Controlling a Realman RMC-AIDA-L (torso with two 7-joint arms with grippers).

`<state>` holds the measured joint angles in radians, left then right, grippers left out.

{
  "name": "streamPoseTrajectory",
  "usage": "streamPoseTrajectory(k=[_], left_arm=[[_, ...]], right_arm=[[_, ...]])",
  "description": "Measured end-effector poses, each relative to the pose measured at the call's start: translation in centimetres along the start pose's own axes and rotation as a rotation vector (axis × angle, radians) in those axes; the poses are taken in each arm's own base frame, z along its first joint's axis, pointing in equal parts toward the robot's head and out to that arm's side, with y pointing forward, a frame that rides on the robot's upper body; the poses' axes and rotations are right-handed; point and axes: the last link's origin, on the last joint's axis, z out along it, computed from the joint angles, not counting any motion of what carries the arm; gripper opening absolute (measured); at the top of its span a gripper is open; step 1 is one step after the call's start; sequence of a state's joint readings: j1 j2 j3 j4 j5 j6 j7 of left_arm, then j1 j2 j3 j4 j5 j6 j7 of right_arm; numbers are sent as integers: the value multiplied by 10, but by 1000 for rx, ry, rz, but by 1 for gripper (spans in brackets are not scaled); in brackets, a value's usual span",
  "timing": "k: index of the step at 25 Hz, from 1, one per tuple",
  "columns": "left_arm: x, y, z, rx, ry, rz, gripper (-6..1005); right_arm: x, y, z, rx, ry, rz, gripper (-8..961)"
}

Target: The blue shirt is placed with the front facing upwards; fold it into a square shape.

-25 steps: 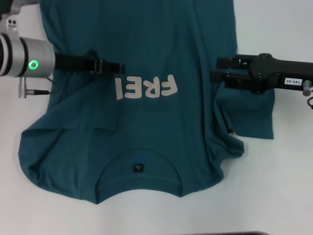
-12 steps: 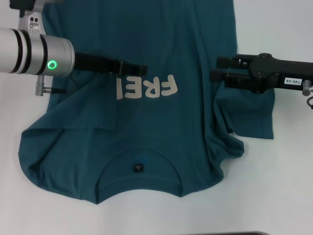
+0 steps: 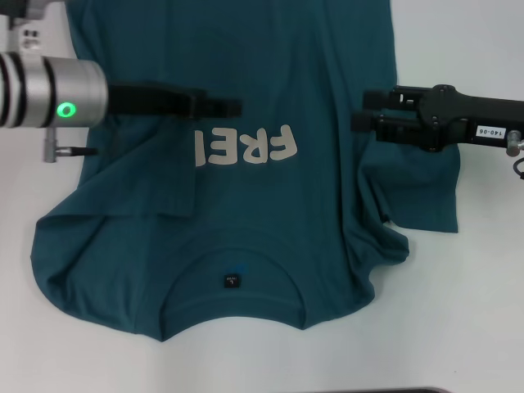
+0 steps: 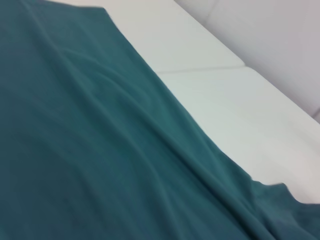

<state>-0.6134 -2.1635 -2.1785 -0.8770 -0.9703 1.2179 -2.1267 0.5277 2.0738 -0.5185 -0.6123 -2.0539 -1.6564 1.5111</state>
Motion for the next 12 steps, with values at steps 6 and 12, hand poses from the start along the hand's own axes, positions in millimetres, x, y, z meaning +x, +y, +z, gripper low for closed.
streamPoseTrajectory(k=[6, 12], left_arm=[[-5, -9, -26, 23, 68, -27, 754], [-22, -19, -55, 35, 102, -83, 754]], right_arm=[[-1, 0, 0, 1, 0, 1, 470], [-2, -1, 1, 3, 1, -2, 469]])
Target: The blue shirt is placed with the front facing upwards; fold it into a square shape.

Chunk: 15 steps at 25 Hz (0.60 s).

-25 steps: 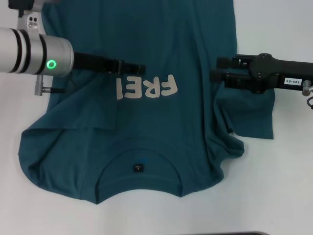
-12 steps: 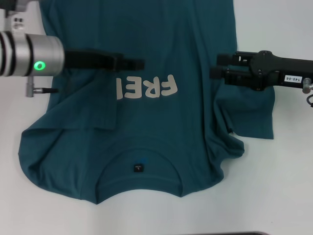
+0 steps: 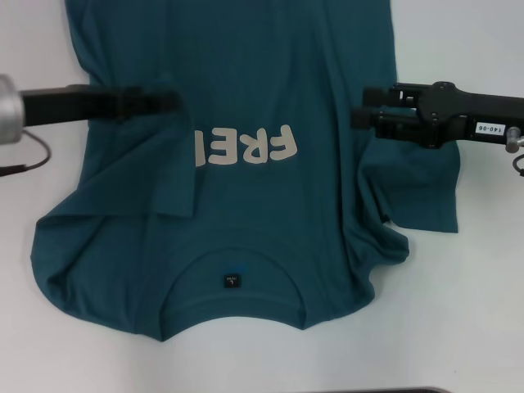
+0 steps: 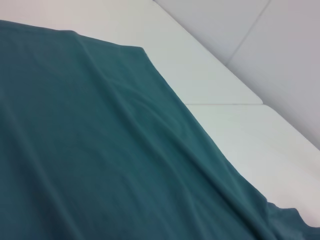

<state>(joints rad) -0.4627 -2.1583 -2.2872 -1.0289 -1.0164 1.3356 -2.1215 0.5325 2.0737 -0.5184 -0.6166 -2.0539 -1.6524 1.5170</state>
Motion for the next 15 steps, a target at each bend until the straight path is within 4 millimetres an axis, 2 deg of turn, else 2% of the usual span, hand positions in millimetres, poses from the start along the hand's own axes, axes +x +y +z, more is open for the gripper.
streamPoseTrajectory(k=[9, 15], left_arm=[[-30, -20, -52, 52, 35, -57, 755], [-45, -21, -77, 21, 65, -44, 755]], right_arm=[[-1, -1, 1, 4, 1, -1, 467], [-3, -1, 1, 7, -18, 0, 466]])
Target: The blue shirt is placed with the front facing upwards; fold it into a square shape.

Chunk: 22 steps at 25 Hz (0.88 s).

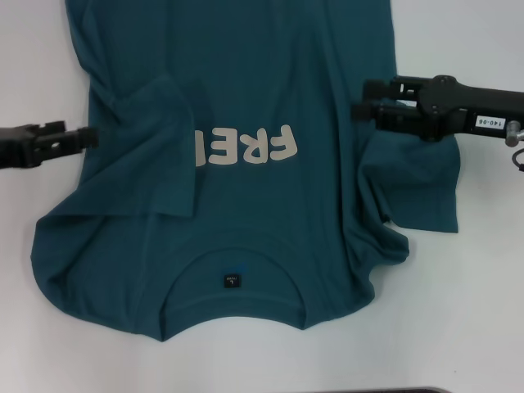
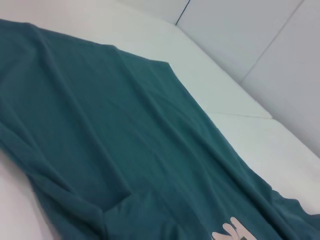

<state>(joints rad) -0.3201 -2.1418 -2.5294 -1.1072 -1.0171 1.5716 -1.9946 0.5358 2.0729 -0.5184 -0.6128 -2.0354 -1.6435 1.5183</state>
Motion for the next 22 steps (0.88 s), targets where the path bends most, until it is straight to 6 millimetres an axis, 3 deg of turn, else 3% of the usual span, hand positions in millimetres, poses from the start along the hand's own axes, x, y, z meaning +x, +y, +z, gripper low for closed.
streamPoseTrajectory(k=[9, 22], left_arm=[[-29, -11, -25, 54, 10, 0, 750], [-60, -16, -32, 83, -62, -34, 750]], right_arm=[[0, 1, 4, -2, -11, 2, 464], [0, 1, 4, -1, -20, 6, 462]])
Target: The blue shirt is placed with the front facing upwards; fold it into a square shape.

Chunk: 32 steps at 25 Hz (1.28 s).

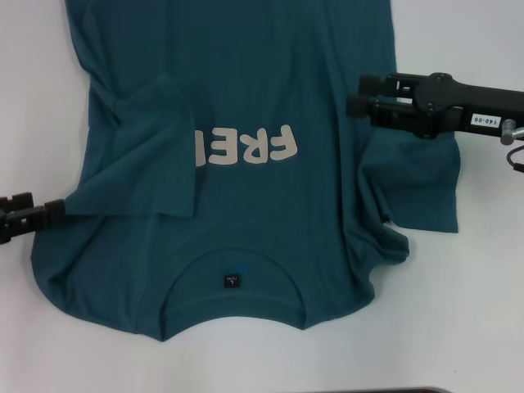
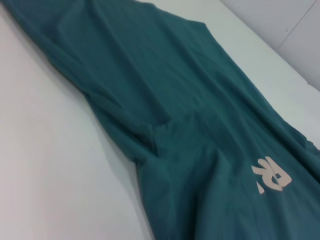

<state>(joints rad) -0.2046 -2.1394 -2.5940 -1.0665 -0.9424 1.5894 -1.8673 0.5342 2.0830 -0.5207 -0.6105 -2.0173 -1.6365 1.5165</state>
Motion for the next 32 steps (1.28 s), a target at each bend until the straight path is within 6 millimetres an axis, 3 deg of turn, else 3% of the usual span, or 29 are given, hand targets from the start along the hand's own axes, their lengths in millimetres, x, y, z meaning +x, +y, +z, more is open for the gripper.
streamPoseTrajectory(k=[27, 32], left_arm=[[-8, -5, 6, 11, -56, 8, 751], [-8, -5, 9, 13, -65, 8, 709]], right_arm=[[2, 2, -1, -9, 3, 6, 456], [2, 2, -2, -8, 1, 5, 455]])
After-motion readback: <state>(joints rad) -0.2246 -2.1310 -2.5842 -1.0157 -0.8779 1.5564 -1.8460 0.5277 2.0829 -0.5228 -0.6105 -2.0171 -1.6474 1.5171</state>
